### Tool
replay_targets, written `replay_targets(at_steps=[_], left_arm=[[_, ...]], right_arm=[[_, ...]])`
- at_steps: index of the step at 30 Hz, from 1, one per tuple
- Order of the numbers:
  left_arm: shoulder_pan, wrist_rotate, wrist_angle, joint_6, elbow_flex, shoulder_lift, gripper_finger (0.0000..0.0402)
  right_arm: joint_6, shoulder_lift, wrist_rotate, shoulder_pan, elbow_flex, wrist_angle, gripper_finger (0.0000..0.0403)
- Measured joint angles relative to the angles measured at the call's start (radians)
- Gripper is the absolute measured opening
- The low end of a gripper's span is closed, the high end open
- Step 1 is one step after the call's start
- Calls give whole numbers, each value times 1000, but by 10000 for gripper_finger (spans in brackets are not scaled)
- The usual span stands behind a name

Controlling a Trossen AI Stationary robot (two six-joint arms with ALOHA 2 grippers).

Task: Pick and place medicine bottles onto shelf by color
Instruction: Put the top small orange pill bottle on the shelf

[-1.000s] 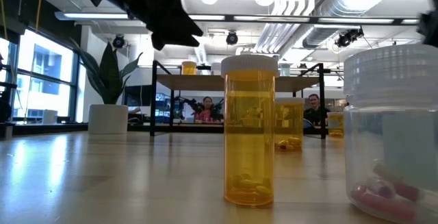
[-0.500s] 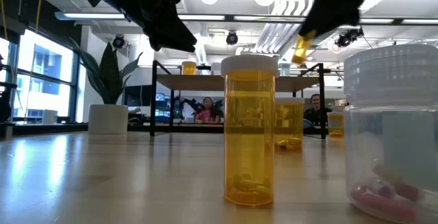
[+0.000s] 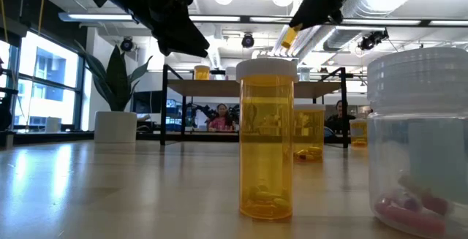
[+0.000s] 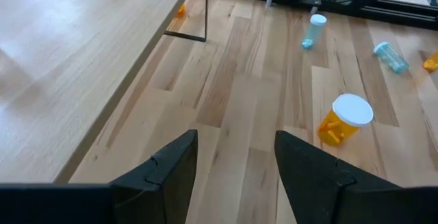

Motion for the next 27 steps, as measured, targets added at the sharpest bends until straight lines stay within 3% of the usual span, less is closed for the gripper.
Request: replay_targets(at_steps=[13,19,27], left_arm=[[0,0,-18,-26,0,1,186],[0,0,-25,-31,0,1,186],[0,0,-33,-45,0,1,186]], right_arm=[[-60,207,-74,-267,358,-211,104],[-94,352,-147,-289,470,-288,104],[-138,489,-150,-288,513,-322,104]])
